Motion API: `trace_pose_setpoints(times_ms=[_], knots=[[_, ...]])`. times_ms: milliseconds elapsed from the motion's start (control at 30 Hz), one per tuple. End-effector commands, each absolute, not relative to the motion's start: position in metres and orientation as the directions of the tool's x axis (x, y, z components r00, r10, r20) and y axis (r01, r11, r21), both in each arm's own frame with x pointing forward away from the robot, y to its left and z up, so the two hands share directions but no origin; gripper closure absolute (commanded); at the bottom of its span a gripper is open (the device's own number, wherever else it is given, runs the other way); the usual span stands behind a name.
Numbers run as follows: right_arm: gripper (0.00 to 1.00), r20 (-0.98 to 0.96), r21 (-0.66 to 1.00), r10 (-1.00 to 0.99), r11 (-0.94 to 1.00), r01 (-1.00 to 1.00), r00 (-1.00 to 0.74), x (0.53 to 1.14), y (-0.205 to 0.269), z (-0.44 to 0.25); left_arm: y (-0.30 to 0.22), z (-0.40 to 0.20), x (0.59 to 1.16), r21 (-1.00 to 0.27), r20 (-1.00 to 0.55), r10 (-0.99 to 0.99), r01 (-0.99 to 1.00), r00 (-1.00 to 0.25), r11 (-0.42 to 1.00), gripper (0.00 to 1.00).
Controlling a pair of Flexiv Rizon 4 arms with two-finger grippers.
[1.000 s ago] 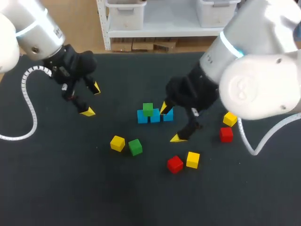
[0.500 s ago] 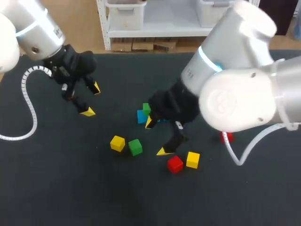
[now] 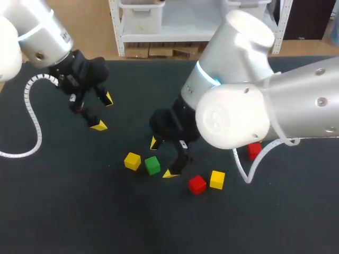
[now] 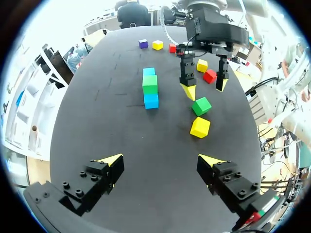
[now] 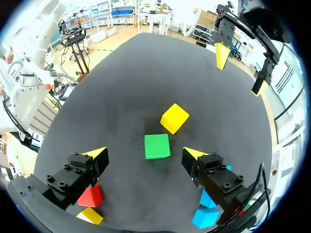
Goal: Place the blue cubes, place green cubes on the blue cubes, place the yellow cubes on the green cubes, then place the red cubes on the yellow cubes, and place purple cube on the red cubes.
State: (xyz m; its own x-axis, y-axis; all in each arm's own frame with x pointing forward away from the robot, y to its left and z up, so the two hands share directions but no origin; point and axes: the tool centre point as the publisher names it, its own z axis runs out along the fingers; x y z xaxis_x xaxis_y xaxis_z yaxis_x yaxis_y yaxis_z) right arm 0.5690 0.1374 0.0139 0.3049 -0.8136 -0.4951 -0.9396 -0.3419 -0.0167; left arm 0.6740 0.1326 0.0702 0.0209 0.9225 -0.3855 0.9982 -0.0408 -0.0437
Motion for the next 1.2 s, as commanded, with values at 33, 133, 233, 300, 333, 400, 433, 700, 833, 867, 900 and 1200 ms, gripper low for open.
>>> trace_pose_setpoints(times_ms=[33,133,233,300,333,400,433,700,833,867,900,1200], knots=[[0.0,-0.503,0.004,-0.809,-0.354,-0.935,0.304,0.578,0.143,0.006,0.133,0.07,0.674,-0.041,-0.386,0.922,0.998,0.022,-0.041,0.0],[0.0,-0.506,0.014,-0.808,-0.358,-0.934,0.303,0.581,0.146,0.002,0.133,0.07,0.674,-0.041,-0.386,0.922,0.998,0.022,-0.041,0.0],[0.0,-0.506,0.019,-0.808,-0.361,-0.932,0.303,0.582,0.149,-0.001,0.133,0.07,0.674,-0.041,-0.386,0.922,0.998,0.022,-0.041,0.0],[0.03,-0.507,0.021,-0.807,-0.364,-0.931,0.303,0.583,0.15,-0.002,0.133,0.07,0.674,-0.041,-0.386,0.922,0.998,0.022,-0.041,0.0],[0.09,-0.508,0.024,-0.806,-0.365,-0.931,0.303,0.583,0.15,-0.003,0.133,0.07,0.674,-0.041,-0.386,0.922,0.998,0.022,-0.041,0.0],[0.24,-0.509,0.026,-0.805,-0.367,-0.93,0.303,0.583,0.15,-0.003,0.133,0.07,0.674,-0.041,-0.386,0.922,0.998,0.022,-0.041,0.0],[0.51,-0.51,0.026,-0.805,-0.368,-0.929,0.304,0.583,0.151,-0.004,0.133,0.07,0.674,-0.041,-0.386,0.922,0.998,0.022,-0.041,0.0],[0.96,-0.515,0.028,-0.802,-0.369,-0.929,0.303,0.583,0.152,-0.004,0.133,0.07,0.674,-0.041,-0.386,0.922,0.998,0.022,-0.041,0.0],[1.0,-0.516,0.031,-0.804,-0.363,-0.931,0.296,0.584,0.151,-0.007,0.133,0.07,0.674,-0.041,-0.386,0.922,0.998,0.022,-0.041,0.0],[1.0,-0.516,0.031,-0.804,-0.361,-0.932,0.294,0.583,0.151,-0.007,0.133,0.07,0.674,-0.041,-0.386,0.922,0.998,0.022,-0.041,0.0],[1.0,-0.517,0.032,-0.805,-0.36,-0.932,0.293,0.583,0.151,-0.007,0.133,0.07,0.674,-0.041,-0.386,0.922,0.998,0.022,-0.041,0.0],[1.0,-0.467,0.014,-0.833,-0.341,-0.94,0.296,0.575,0.133,0.021,0.133,0.07,0.674,-0.041,-0.386,0.922,0.998,0.022,-0.041,0.0]])
